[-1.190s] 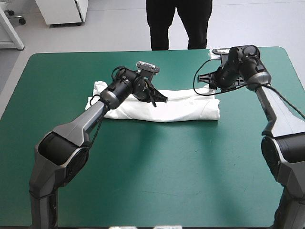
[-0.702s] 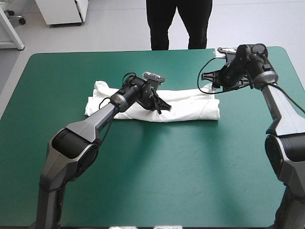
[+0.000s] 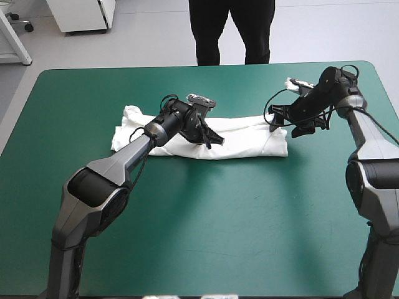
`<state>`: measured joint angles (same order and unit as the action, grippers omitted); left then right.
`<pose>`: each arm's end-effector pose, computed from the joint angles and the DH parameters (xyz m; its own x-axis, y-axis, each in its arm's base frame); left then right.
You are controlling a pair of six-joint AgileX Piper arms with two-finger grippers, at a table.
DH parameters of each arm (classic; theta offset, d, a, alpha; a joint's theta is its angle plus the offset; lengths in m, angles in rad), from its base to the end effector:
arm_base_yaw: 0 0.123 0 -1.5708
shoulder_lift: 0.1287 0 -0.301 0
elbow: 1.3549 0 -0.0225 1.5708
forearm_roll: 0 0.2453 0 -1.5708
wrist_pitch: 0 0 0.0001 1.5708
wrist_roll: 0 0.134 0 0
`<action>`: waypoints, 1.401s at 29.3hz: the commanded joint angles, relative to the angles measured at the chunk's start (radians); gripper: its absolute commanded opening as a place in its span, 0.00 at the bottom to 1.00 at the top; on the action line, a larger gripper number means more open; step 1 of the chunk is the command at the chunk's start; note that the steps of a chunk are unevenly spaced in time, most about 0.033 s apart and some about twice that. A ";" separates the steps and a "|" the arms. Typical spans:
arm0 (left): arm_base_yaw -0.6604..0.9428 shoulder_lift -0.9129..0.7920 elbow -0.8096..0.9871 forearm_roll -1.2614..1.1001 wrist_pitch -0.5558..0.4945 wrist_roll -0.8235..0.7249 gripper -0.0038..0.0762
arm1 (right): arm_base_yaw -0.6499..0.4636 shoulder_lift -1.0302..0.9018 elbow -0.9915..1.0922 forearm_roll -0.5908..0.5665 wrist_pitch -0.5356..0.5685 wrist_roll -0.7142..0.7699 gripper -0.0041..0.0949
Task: Fold the cloth
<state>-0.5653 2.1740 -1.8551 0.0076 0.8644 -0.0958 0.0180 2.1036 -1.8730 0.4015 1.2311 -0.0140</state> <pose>0.4279 -0.2705 0.1933 -0.7964 0.3977 -0.4557 0.4631 0.8856 -0.0364 0.4574 0.0576 0.2262 -0.9796 0.0997 -0.1742 0.0256 0.9228 0.3844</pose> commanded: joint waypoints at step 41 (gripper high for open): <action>-0.002 -0.052 -0.025 -0.001 0.028 0.015 0.05 | 0.166 0.046 -0.012 -0.014 -0.333 -0.036 0.02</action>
<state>-0.5653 2.1758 -1.8560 0.0105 0.8742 -0.0754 0.1527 2.2081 -1.8759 0.4229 0.9962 -0.0404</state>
